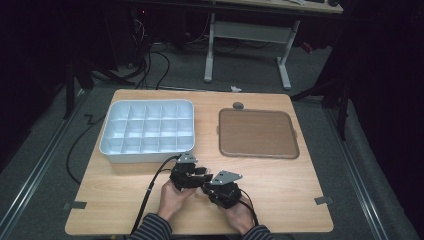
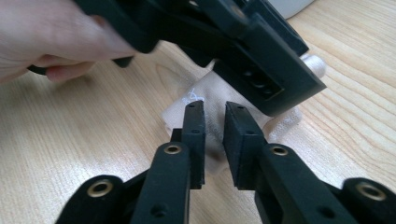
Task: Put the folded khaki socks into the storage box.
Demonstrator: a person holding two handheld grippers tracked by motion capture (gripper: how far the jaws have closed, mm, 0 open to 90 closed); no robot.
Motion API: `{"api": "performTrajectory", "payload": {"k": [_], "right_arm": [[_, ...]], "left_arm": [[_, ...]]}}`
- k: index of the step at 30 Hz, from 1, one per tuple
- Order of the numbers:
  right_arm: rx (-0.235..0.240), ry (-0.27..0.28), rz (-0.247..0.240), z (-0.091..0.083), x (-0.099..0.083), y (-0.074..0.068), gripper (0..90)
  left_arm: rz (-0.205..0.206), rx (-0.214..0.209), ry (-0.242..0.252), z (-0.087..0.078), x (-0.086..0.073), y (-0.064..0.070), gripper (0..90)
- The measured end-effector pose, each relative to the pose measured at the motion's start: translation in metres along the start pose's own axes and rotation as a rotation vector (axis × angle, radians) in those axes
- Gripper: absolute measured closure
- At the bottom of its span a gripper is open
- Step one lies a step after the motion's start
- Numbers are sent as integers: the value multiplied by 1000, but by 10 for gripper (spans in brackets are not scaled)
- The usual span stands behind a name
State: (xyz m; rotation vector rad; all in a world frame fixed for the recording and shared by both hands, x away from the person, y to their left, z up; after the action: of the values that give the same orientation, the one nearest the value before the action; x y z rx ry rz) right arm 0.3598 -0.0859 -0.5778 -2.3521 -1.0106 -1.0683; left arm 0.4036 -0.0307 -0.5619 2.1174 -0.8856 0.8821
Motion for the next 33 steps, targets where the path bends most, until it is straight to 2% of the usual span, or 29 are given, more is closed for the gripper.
{"api": "performTrajectory", "payload": {"k": [3, 6, 9, 12, 15, 17, 26, 33], "right_arm": [[1, 8, 7, -3, 1, 0, 762], [0, 7, 11, -6, 0, 1, 758], [-3, 8, 16, -7, 0, 2, 759], [-7, 13, 18, -8, -1, 4, 757], [-8, 23, 17, -11, -1, 4, 752], [-9, 23, 19, -12, -1, 4, 750], [-12, 65, 35, -28, 0, 8, 726], [-60, 73, 56, -43, -5, 24, 709]], "left_arm": [[-4, 7, -2, -5, 0, 0, 529], [-20, 33, 28, -14, 3, -1, 512], [-36, 66, 47, -22, 3, -2, 500], [-60, 120, 39, -28, -1, -7, 483], [-83, 152, 28, -29, -6, -12, 443], [-110, 155, 14, -30, -11, -14, 430], [-172, 147, -29, -18, -22, -16, 310], [-202, 146, -41, -8, -23, -16, 308]]}}
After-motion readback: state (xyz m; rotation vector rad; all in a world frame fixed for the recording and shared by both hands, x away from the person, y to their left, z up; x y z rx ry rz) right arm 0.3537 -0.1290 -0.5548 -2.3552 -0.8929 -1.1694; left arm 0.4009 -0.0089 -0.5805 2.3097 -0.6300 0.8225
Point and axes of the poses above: each handheld gripper's, and its own axes: z roughly forward along the jaws, x roughly out of its top, y roughly to its right, the point moved 9 cm from there along z, roughly forward along the jaws, and after that the axes turned 2 degrees about y, right-handed, at the moved point
